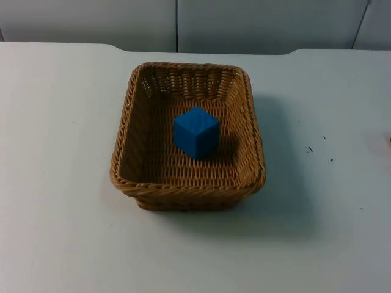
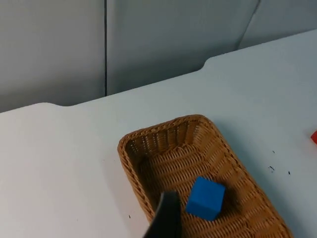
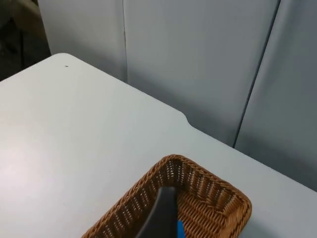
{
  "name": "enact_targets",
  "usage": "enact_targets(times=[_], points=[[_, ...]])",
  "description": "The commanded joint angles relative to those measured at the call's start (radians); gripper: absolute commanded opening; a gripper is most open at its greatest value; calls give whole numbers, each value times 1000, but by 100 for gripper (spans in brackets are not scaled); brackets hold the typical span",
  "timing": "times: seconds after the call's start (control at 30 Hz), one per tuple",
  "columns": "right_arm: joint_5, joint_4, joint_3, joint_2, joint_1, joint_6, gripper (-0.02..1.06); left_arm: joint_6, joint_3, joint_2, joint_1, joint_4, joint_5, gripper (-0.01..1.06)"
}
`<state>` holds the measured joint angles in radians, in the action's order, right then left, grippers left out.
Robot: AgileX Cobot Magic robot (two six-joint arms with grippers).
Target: Pick up the basket with the left hand and place the blue cube into the basket with the right hand.
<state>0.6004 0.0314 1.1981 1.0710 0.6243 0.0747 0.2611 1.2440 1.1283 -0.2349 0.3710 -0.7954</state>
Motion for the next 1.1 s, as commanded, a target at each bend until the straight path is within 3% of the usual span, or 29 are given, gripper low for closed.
enact_targets(times=[0.0, 0.1, 0.13, 0.2, 0.5, 0.6, 0.8, 1.07], points=[[-53, -16, -53, -40, 3, 7, 77, -3, -77, -63, -2, -13, 50, 75], [-120, -31, -186, -124, 3, 7, 77, -10, -298, -208, -2, -17, 168, 75], [-120, -31, -186, -124, 3, 7, 77, -10, -298, -208, -2, -17, 168, 75], [-135, -31, -255, -166, 3, 12, 77, -10, -415, -286, -2, -17, 214, 75], [-171, -31, -518, -307, 3, 14, 77, -17, -659, -548, -2, -44, 257, 75], [-165, -48, -609, -366, 3, 8, 77, -17, -691, -638, -2, -76, 238, 75], [-116, -86, -659, -465, 3, 8, 77, -32, -699, -747, -2, -103, 169, 75], [69, -86, -659, -661, 3, 8, 77, -160, -699, -924, -2, -263, -33, 75]])
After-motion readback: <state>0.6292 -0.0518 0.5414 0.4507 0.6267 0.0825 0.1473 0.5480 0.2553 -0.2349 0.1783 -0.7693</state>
